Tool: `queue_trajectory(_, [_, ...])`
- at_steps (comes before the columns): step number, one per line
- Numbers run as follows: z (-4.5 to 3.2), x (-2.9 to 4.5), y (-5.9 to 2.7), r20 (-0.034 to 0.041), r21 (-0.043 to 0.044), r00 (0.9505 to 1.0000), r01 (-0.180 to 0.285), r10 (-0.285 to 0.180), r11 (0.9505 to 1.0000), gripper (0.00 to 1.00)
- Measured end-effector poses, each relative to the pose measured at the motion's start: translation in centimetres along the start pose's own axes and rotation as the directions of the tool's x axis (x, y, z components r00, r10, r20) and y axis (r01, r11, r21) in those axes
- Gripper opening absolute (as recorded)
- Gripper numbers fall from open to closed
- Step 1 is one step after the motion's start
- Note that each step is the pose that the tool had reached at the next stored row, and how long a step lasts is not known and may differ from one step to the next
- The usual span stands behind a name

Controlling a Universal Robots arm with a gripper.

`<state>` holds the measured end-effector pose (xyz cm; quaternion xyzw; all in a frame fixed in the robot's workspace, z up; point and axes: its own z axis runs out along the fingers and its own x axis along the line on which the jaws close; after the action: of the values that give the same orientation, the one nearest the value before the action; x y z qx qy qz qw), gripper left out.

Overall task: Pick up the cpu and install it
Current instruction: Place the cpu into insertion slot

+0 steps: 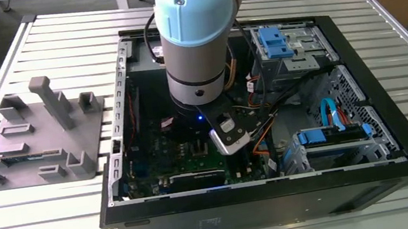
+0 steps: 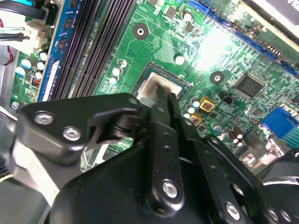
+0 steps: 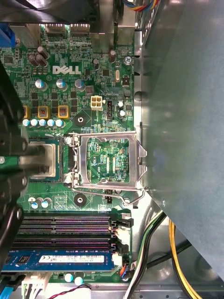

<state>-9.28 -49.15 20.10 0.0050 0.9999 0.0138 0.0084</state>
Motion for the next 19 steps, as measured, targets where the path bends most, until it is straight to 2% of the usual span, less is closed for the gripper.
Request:
queue_trajectory(2, [-0.01, 0.00, 0.00, 0.0000, 0.0000, 1.0000, 0.000, 0.000, 1.0000, 0.13])
queue_trajectory(4, [-0.02, 0.00, 0.00, 0.0000, 0.0000, 1.0000, 0.000, 0.000, 1.0000, 0.11])
queue_trajectory(13, [0.00, -0.04, 0.00, 0.0004, 0.0002, 0.9999, -0.013, 0.013, 0.9999, 0.11])
queue_trajectory(19, [0.51, -0.03, -0.02, 0.0003, 0.0004, 0.9999, -0.013, 0.013, 0.9999, 0.11])
